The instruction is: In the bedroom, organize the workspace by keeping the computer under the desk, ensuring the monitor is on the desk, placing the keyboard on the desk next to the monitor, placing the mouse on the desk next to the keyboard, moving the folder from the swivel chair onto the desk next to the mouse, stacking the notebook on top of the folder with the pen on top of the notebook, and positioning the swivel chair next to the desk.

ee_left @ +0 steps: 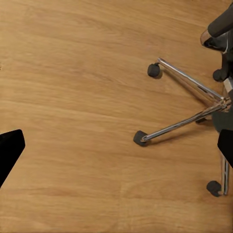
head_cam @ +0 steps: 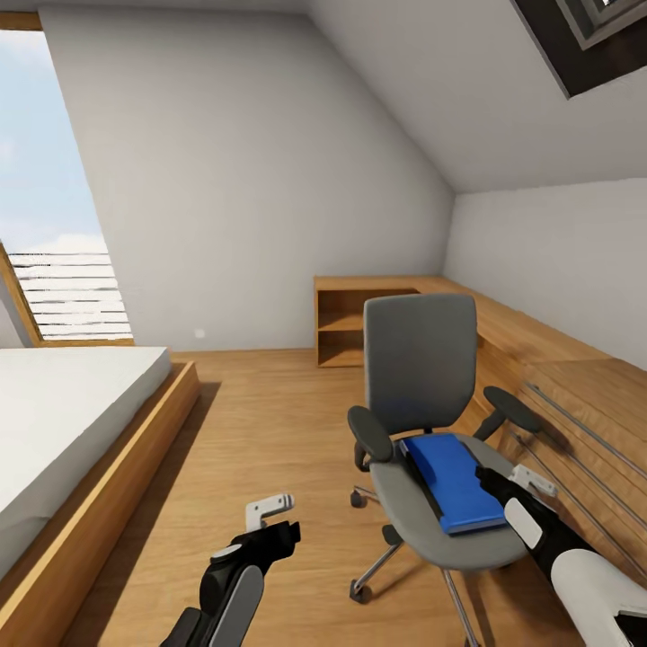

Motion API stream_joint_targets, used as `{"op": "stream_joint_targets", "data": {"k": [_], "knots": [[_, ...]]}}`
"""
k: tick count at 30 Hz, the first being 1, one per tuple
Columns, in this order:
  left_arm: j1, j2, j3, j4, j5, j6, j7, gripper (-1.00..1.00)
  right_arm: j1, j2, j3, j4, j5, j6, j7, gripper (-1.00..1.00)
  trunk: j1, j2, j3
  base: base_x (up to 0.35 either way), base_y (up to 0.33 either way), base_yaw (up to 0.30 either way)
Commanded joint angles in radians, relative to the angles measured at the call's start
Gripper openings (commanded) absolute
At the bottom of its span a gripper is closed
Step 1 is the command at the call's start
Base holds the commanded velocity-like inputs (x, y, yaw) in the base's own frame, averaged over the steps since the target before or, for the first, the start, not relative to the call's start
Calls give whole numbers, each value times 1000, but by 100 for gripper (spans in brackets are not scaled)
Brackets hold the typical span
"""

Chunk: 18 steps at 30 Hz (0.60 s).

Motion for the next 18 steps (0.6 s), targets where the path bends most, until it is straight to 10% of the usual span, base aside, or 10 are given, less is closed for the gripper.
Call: {"op": "stream_joint_targets", "data": {"k": [1,18], "knots": [[-1,1,-1,0,11,0,10,100,0,0,1,-3,-11,1,-3,100,0,-1,-1,0,0,0],[-1,3,-2,71,10,-39,4,100,0,0,1,3,-12,-3,-7,100,0,-1,-1,121,0,0]]}}
